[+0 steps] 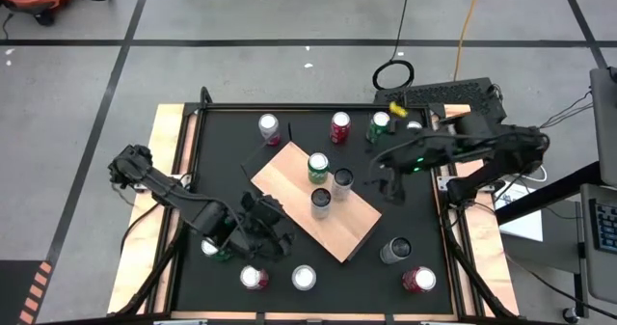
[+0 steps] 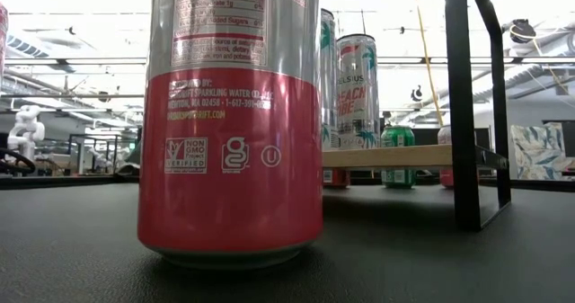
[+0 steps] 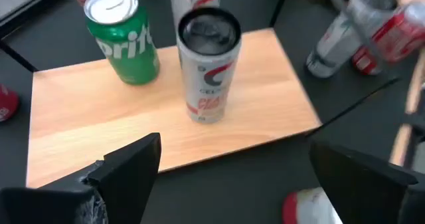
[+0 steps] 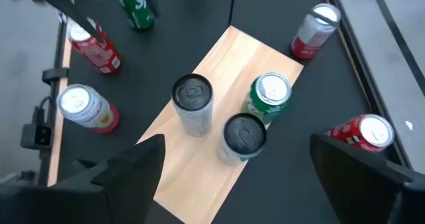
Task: Place canned beverage on shelf
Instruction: Put the left white soda can aligned with the other white soda can
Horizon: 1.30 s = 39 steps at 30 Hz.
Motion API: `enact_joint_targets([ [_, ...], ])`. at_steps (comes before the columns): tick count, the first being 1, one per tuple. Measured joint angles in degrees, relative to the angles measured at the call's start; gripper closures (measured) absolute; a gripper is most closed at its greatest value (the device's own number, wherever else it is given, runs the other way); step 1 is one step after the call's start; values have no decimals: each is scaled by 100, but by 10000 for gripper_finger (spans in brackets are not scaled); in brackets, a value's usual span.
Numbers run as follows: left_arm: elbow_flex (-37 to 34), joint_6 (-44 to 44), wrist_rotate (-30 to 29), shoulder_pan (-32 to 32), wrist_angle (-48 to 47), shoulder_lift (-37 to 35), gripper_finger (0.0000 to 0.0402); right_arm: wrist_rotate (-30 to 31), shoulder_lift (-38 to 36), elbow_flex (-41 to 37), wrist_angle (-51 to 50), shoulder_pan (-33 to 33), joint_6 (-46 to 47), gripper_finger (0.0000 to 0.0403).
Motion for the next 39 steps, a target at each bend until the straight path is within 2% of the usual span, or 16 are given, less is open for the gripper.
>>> enact_joint_targets([
  [6, 1, -249, 343, 175, -274, 342, 14, 521, -347, 0, -228, -4, 380, 51],
  [8, 1, -134, 100, 225, -169, 535, 14, 647, -456, 0, -296, -4, 481, 51],
  [11, 4, 333, -610, 209, 54, 758, 23, 877, -575, 0, -301, -4, 595, 51],
  [18, 9, 788, -828, 252, 1022, 1143, 82, 1205, -692, -4, -450, -4, 681, 51],
  [21, 9, 688, -847, 214, 1306, 1292, 110, 1208, -703, -4, -564, -4, 700, 51],
  [24, 1, 223, -858, 158, 1269, 1429, 134, 1199, -708, -4, -589, -4, 690, 51],
  [27, -322, -346, -1104, 43, 1452, 1459, 154, 1193, -729, -4, -614, -3, 698, 51],
  [31, -984, -870, -1237, 12, 2244, 1459, 177, 1193, -730, -4, -644, -2, 743, 51],
  [39, -1540, -353, -1233, 233, 3791, 1454, 217, 1189, -727, -4, -750, -2, 789, 51],
])
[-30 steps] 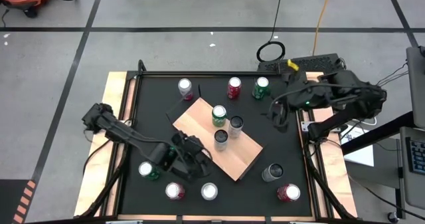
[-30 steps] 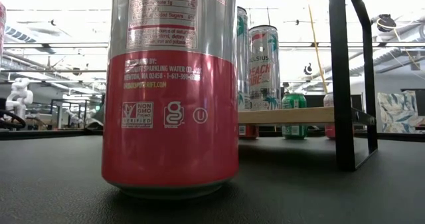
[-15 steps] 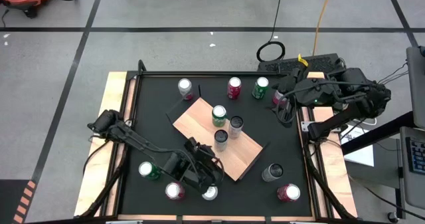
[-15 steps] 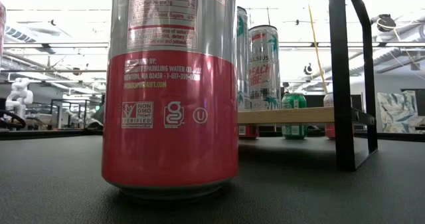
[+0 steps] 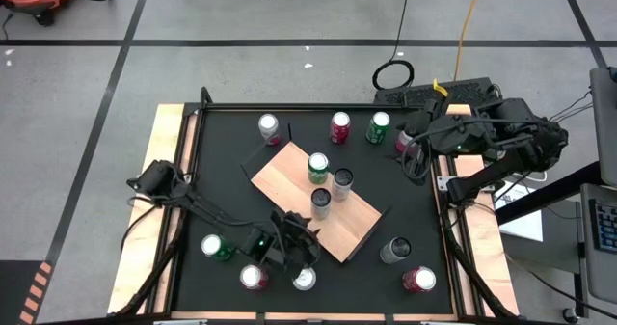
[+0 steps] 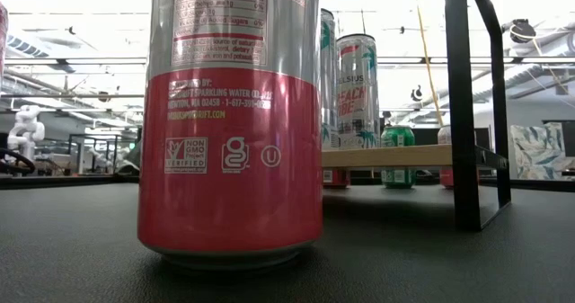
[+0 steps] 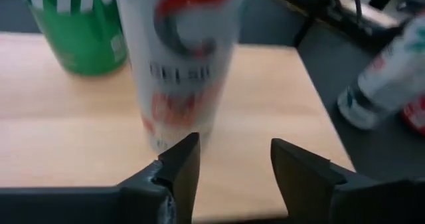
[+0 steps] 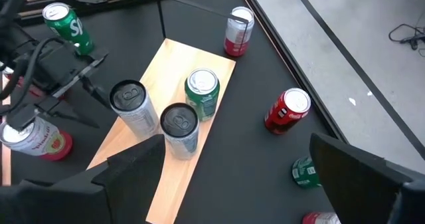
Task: Place canned beverage on shelf
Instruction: Put the left white soda can aligned with the other white soda can
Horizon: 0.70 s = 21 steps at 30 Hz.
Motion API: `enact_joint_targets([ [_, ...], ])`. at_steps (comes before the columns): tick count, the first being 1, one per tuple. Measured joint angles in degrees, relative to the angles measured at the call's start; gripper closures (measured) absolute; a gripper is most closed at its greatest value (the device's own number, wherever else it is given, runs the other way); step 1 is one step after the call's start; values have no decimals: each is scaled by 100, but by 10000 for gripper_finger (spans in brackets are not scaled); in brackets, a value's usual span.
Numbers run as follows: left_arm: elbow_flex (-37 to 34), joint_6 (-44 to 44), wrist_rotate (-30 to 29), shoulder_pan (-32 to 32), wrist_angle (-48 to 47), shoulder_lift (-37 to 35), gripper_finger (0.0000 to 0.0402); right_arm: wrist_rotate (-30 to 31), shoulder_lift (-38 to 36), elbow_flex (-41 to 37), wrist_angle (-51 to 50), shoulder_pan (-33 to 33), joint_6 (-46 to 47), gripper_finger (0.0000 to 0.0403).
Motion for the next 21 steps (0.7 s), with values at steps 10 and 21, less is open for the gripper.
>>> enact_joint_targets([
  [10, -11, 581, 127, 500, -12, -1, 242, -2, 0, 0, -78, 0, 85, 51],
  [21, -11, 811, 575, 581, 346, -2, 242, -1, 0, 0, -77, 1, 88, 51],
])
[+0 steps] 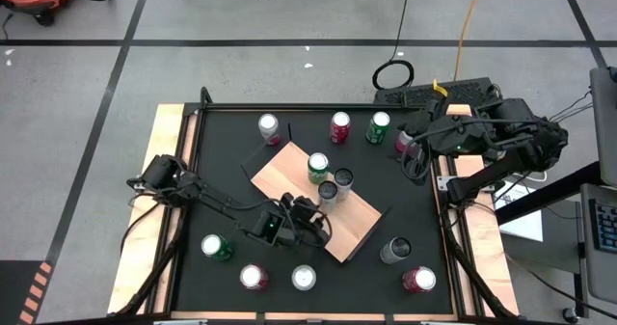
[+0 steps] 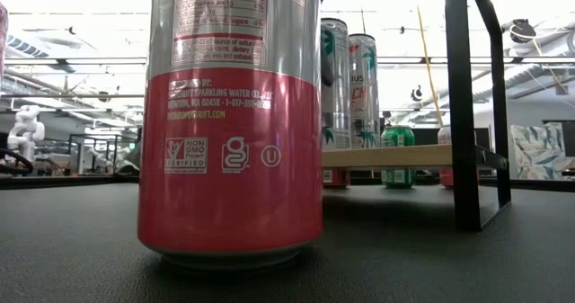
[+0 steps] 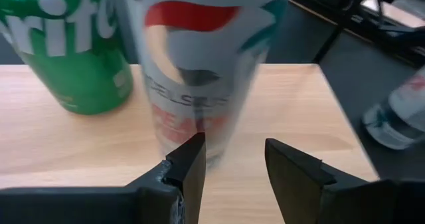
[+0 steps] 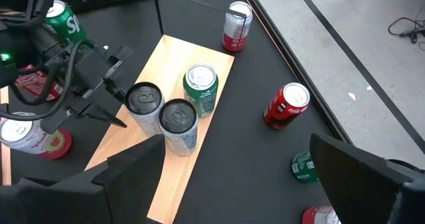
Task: Place canned beverage on shelf
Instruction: Put the left white soda can aligned with the other white soda can
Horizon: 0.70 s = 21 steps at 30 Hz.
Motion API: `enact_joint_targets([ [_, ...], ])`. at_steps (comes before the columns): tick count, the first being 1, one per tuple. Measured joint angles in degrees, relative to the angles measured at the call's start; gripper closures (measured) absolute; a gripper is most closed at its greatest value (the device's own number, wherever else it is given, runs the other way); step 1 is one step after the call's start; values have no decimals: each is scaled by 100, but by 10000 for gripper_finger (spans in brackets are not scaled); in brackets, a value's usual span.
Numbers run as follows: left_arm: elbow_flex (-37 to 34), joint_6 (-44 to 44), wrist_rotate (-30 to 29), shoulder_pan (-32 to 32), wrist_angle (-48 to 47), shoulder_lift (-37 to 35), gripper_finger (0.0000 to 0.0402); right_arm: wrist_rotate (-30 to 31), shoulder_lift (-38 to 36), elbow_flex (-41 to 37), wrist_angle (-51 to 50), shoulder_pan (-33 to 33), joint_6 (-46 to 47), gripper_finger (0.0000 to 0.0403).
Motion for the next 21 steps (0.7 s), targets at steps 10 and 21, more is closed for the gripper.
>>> enact_joint_targets([
  [10, 48, -131, 347, -324, -163, -347, 243, -2, 0, 0, 0, 1, 19, 51],
  [21, 37, 345, 385, -222, -842, -1019, 243, -23, 0, 0, -21, 13, -3, 51],
])
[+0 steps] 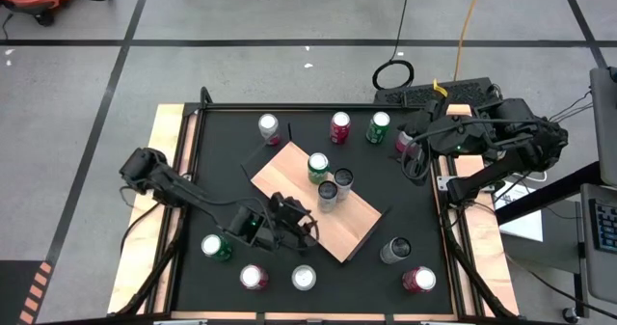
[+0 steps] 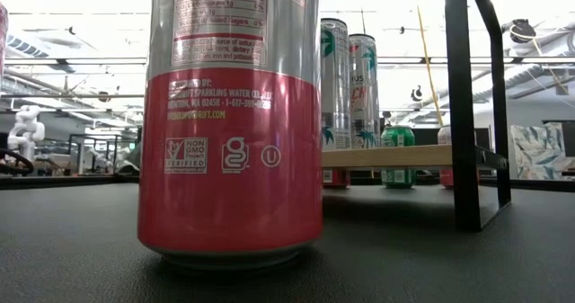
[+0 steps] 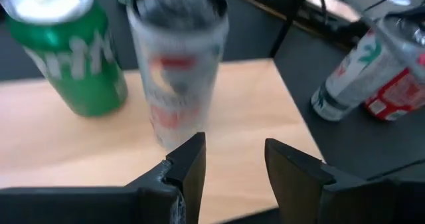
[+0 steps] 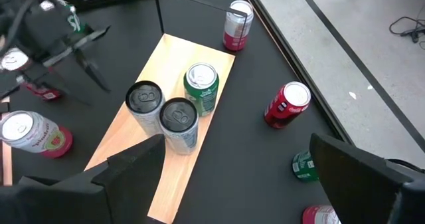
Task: Place canned beverage on shelf
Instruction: Put the left white soda can aligned with the other white soda can
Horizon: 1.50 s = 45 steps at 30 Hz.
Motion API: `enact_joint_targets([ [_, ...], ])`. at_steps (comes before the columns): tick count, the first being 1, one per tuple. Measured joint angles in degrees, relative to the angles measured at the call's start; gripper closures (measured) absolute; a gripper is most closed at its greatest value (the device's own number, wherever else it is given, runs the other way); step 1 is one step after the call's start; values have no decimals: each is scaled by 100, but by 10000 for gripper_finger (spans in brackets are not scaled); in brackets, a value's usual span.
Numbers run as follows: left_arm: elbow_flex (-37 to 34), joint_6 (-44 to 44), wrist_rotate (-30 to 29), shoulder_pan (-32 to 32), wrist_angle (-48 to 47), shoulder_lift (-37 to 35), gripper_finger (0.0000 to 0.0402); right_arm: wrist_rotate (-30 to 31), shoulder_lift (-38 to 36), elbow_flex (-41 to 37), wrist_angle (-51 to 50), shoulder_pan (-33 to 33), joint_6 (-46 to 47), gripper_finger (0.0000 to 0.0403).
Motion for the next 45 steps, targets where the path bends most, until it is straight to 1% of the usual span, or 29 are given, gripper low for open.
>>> enact_joint_targets([
  [2, 1, 263, 121, 132, 11, -150, 243, -4, 0, 0, -10, 4, 2, 51],
  [7, 7, 301, 562, 499, 192, -703, 243, -155, 0, 0, -19, 4, 18, 51],
  [9, 13, 487, 608, 584, 239, -917, 243, -156, 2, 0, -19, 4, 18, 51],
  [13, 10, 1008, 555, 716, 356, -1047, 236, -153, 2, 0, -19, 4, 17, 51],
  [16, 9, 1272, 698, 805, 354, -1066, 207, -149, 2, 0, -19, 4, 32, 51],
  [19, -3, 1484, 714, 824, 337, -959, 160, -146, 2, 0, -19, 4, 137, 51],
  [23, -13, 1513, 717, 818, 363, -849, 96, -146, 2, -2, -19, 4, 271, 51],
  [26, -116, 1507, 777, 822, 338, -697, 68, -144, 2, -2, -19, 4, 297, 51],
  [28, -136, 1513, 865, 825, 326, -629, 63, -140, 2, -2, -19, 4, 299, 51],
  [34, -125, 1803, 870, 833, 593, -447, 62, -101, 2, -2, -15, 4, 274, 51],
  [42, -138, 1810, 927, 981, 635, -299, 62, -92, 2, -2, 27, 4, 257, 51],
  [45, -122, 1921, 1065, 1066, 855, -275, 62, -90, 2, -2, 27, -1, 256, 51],
])
